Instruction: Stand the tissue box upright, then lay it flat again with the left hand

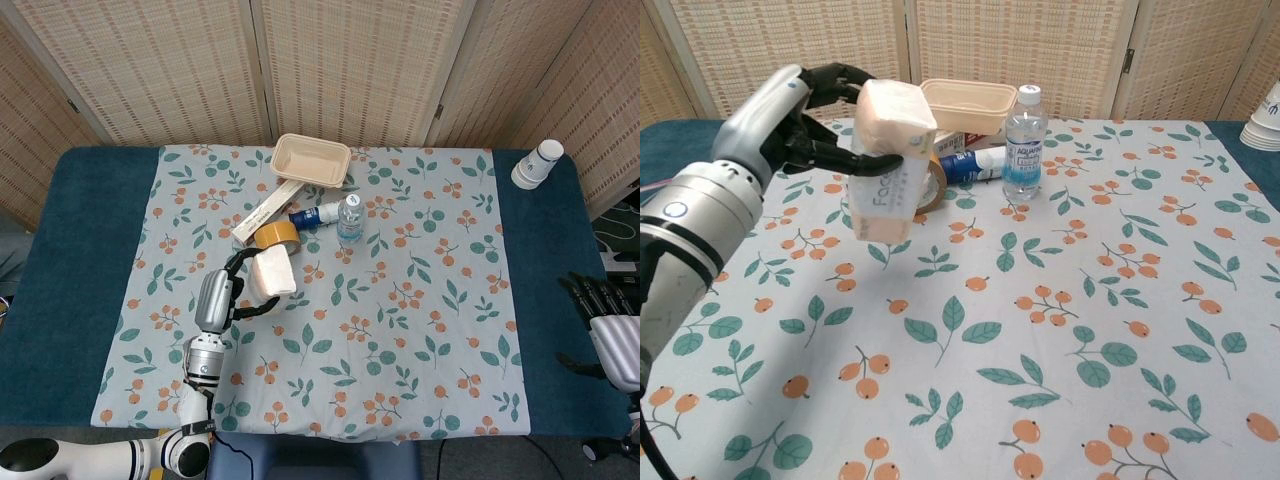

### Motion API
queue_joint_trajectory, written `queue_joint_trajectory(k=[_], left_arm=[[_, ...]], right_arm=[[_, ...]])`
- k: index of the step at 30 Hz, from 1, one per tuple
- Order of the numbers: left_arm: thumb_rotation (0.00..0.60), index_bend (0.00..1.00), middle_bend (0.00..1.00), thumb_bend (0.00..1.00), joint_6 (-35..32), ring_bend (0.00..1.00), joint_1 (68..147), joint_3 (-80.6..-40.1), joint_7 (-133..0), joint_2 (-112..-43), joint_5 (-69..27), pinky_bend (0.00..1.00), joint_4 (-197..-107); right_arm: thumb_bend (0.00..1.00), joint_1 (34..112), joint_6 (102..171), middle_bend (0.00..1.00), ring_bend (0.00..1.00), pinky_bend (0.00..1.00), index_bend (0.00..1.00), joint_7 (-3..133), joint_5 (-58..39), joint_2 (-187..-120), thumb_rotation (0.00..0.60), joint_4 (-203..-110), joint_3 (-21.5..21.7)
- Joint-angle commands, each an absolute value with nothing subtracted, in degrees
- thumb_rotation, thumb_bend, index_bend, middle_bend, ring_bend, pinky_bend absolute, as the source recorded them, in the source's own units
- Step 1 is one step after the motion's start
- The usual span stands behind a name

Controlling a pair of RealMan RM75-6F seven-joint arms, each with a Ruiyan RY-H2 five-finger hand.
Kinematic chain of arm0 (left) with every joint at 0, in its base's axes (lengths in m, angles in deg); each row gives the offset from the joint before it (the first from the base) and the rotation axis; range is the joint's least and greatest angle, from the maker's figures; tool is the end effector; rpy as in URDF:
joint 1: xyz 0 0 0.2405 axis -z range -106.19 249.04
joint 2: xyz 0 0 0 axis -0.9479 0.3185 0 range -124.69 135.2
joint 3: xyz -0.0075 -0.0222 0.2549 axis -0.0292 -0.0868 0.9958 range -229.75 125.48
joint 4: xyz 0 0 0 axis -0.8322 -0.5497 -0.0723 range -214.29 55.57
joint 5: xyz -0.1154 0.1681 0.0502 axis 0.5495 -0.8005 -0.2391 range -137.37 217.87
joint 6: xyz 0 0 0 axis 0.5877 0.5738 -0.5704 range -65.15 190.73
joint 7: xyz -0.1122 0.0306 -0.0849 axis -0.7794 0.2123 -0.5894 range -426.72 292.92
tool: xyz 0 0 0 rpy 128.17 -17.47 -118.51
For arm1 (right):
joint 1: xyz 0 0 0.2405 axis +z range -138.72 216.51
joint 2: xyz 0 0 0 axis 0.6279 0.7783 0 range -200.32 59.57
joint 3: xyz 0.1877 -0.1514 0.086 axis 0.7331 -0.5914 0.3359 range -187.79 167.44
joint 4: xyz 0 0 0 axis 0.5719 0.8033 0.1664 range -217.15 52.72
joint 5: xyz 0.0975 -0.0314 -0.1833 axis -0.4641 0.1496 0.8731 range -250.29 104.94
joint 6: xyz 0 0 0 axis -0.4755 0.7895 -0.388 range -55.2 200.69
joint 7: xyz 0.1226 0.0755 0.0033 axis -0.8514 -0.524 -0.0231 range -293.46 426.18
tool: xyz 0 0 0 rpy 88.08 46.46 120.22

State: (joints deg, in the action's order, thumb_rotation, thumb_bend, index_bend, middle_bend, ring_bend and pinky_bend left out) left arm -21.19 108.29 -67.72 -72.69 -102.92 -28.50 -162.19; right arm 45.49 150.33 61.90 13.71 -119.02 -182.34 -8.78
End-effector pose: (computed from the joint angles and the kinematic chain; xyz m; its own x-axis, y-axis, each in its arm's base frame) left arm -0.0999 0.3084 -0.0286 -0.3755 0.0195 0.9266 0.9015 -0.2245 0.3700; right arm -0.3035 -0.1821 0.2108 0.4486 -0.1354 0.8834 -0.8930 -0.0295 0.4490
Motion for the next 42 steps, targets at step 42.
queue_joint_trajectory(k=[42], left_arm=[[0.600, 0.43, 0.44, 0.22, -20.09, 1.00, 100.90, -72.06, -100.95, -120.57, -33.83, 1.00, -128.13]], right_arm=[[0.12, 48.60, 142.92, 0.03, 0.00, 0.02, 0.08, 63.36, 10.75, -118.83, 0.600, -182.95, -9.53]])
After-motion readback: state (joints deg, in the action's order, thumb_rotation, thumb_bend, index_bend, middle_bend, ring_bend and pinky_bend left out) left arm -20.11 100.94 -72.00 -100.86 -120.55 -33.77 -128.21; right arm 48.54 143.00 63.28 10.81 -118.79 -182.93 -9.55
